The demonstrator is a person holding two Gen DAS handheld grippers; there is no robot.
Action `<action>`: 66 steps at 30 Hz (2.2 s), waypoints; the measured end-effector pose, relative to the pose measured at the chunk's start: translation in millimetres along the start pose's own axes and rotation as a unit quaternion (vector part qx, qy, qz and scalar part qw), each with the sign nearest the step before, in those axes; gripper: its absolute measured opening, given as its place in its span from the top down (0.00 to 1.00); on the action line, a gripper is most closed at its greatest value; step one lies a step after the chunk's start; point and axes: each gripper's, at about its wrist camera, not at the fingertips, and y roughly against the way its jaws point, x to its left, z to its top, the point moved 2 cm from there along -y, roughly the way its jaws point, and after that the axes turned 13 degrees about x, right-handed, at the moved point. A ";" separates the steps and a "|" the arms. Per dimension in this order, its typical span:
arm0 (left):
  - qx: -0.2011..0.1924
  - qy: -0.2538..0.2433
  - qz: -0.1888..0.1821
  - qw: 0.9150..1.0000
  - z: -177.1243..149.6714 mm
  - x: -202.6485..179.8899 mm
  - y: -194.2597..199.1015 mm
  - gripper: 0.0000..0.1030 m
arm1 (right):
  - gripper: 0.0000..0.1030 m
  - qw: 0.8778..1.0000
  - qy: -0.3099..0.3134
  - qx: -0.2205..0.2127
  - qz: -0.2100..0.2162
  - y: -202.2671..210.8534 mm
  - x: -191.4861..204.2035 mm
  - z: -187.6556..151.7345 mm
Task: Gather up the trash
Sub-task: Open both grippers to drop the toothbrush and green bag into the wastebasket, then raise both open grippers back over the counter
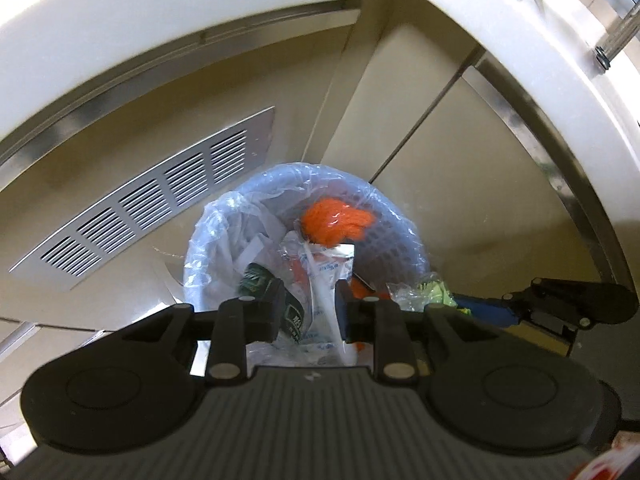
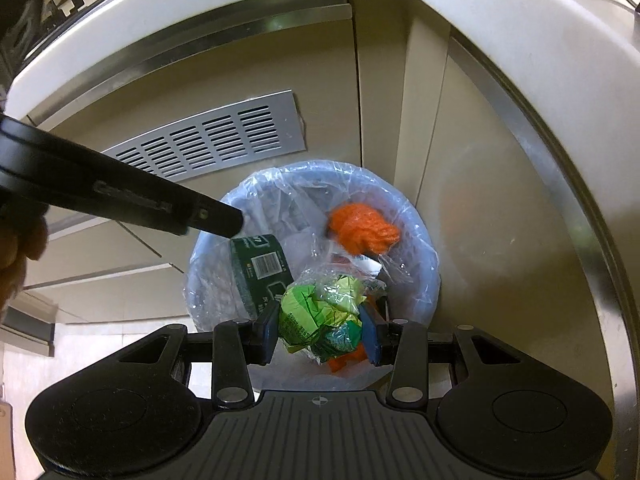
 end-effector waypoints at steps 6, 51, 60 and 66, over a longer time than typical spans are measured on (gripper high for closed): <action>-0.003 0.019 0.008 1.000 -11.4 9.8 9.2 0.78 | 0.59 1.000 0.010 0.005 0.004 -1.5 5.3 6.1; -0.066 0.035 0.007 0.997 -54.8 28.5 81.6 0.75 | 0.29 0.999 0.014 -0.053 0.000 56.6 40.7 -0.4; -0.120 0.032 0.014 0.992 -56.4 21.7 126.3 0.65 | 0.29 0.993 0.034 -0.112 0.009 105.1 51.6 13.4; -0.166 0.032 0.021 0.985 -45.1 14.7 159.3 0.52 | 0.29 0.985 0.035 -0.170 0.015 138.2 47.5 29.7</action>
